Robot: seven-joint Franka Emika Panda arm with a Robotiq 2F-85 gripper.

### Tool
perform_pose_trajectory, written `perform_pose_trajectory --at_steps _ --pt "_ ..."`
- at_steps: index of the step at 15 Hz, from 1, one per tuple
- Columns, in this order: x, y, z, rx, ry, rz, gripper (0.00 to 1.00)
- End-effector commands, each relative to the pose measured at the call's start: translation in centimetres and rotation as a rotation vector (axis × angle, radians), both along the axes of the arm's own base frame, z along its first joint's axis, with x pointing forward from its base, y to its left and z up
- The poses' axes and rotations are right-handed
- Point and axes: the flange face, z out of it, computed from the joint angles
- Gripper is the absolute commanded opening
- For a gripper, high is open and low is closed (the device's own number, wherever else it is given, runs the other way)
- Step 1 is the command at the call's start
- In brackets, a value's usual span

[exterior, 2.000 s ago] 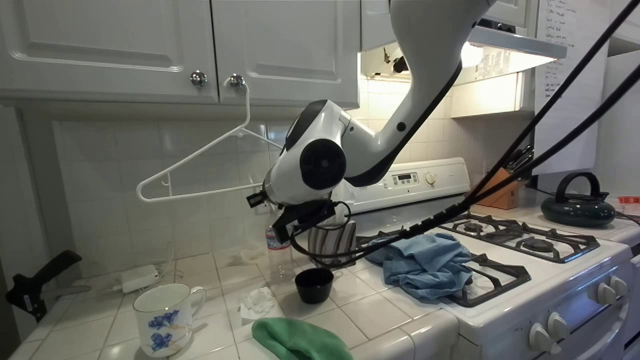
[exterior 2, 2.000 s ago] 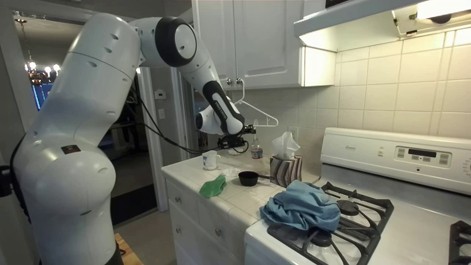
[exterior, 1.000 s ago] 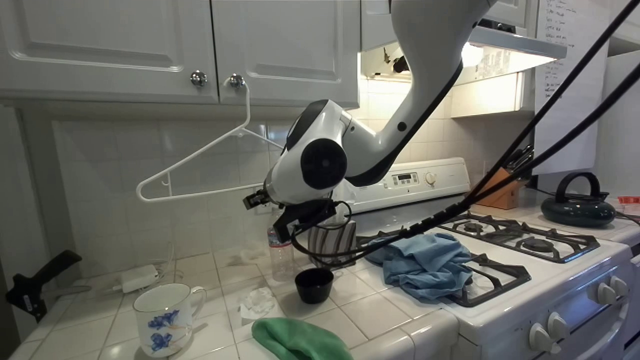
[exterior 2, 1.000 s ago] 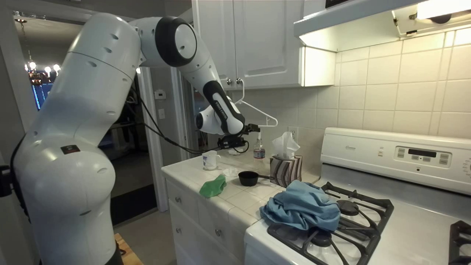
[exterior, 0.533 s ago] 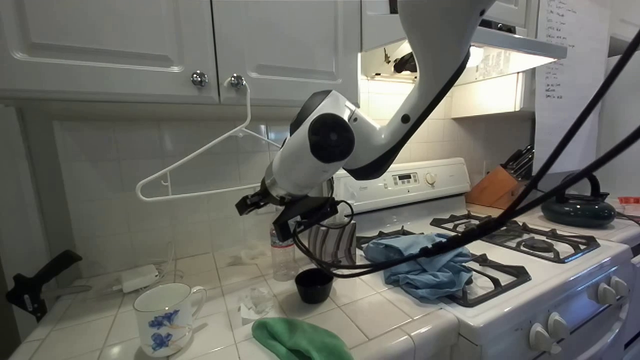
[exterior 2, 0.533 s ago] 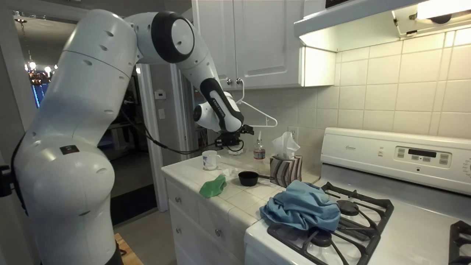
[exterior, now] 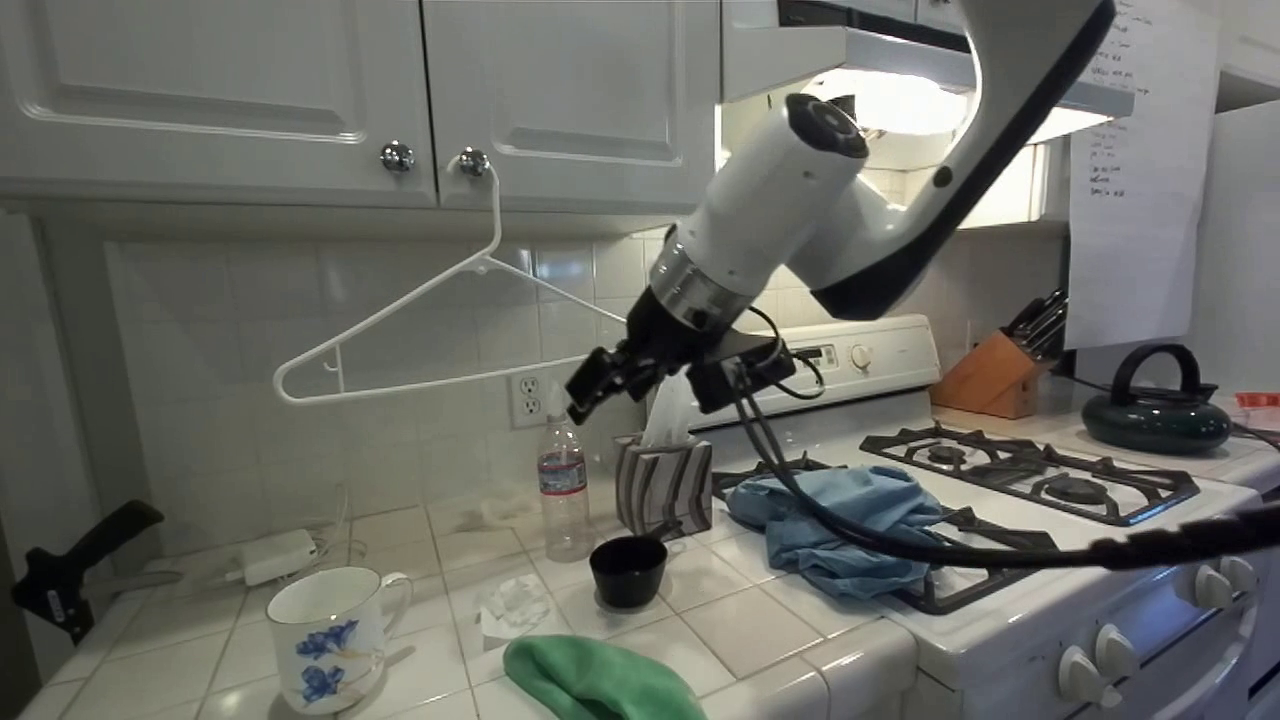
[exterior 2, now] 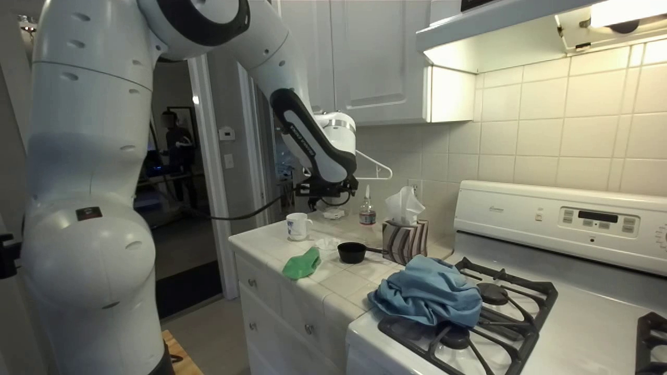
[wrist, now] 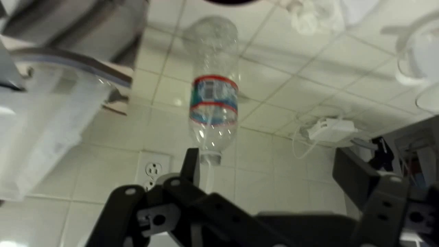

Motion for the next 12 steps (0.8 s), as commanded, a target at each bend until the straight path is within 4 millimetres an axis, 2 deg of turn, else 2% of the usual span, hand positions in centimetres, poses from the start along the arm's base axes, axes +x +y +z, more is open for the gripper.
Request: perform_pose_trajectory --at_steps 1,3,7,9,12 --pt "-5.0 -4.3 -4.3 -0.097 0.120 -0.027 1.00" --pt "-7.1 -5.3 -7.4 -0.159 0.193 -0.037 1.00" --pt "-10.2 -5.0 -12.6 -0.269 0.351 -0.033 1.00" --pt "-11.5 -4.7 -14.3 -0.330 0.435 -0.046 1.00" --pt "-12.4 -4.8 -15.1 -0.412 0.550 -0.063 1.00"
